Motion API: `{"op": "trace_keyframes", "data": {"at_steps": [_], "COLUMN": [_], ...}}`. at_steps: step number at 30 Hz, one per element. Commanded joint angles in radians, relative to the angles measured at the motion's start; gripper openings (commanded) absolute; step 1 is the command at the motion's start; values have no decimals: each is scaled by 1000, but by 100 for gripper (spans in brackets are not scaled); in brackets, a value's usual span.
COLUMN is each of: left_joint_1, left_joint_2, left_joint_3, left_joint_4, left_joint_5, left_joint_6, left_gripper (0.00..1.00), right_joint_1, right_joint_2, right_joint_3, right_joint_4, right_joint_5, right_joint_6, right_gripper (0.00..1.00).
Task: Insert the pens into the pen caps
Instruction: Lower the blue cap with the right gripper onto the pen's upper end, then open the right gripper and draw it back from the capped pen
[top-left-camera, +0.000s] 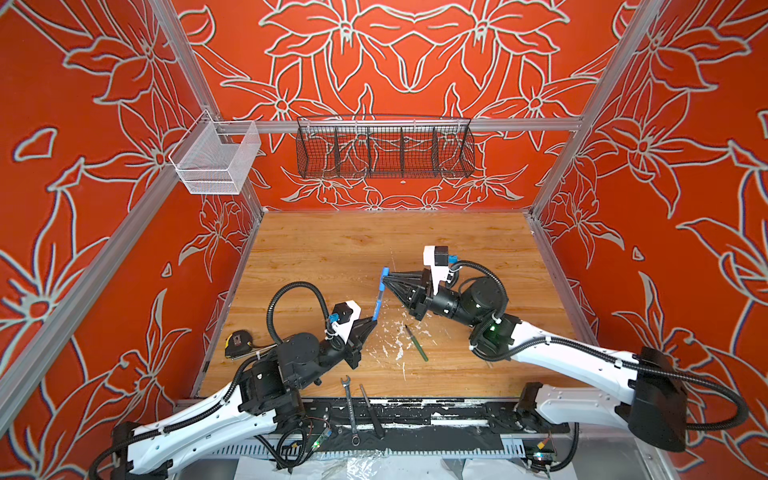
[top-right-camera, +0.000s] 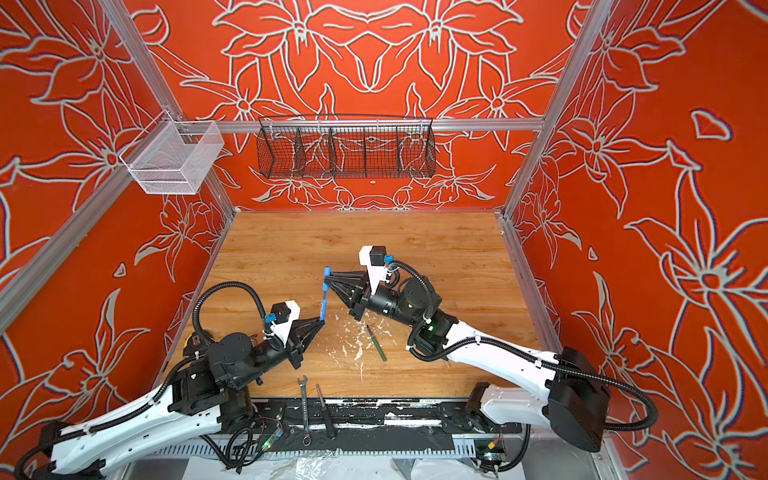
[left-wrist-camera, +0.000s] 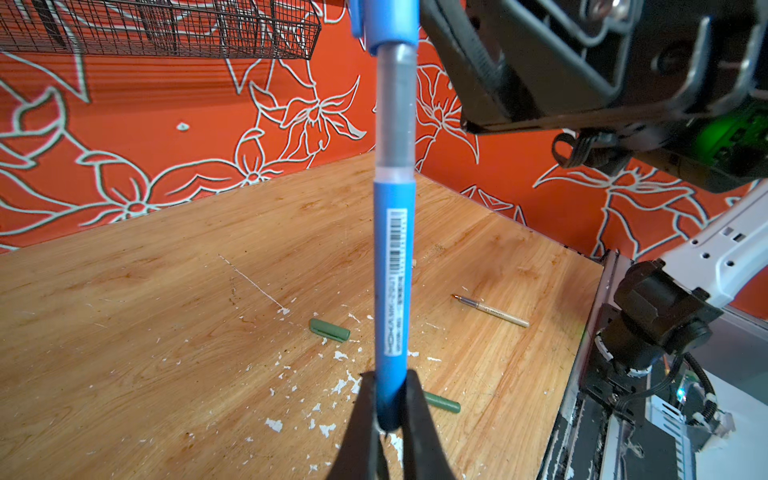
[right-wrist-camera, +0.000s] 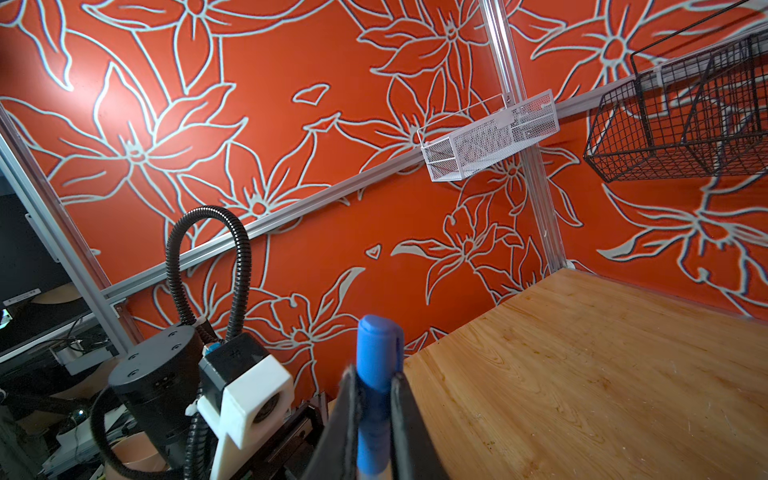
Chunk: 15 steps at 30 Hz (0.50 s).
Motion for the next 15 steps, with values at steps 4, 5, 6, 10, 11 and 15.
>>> {"op": "trace_keyframes", "data": {"at_steps": [4,5,6,10,11,15], "left_joint_1": [-6,-6,-6,-6,-6,-6], "left_joint_2": [-22,-24,-25,-25,-24,-20], "left_joint_3": [29,28,28,28,30,39], "left_joint_4": [13,13,12,20,23,32], "left_joint_5": [-6,-7,-7,-10,-10,-16], "left_joint_6": [21,22,22,25,27,36], "left_gripper": [0,0,0,0,0,0], "right_joint_1": [10,10,11,14,16,23], "right_joint_2": [-24,-27,-29,-26,-23,-22], "right_joint_3": [15,17,19,15,11,0], "right_joint_4": [-62,-71,-80,-73,-67,-50], "right_joint_5": [14,15,13,7,10,15], "right_joint_6": [-21,-21,-22,-15,-12,-4], "right_gripper": [0,0,0,0,0,0]}}
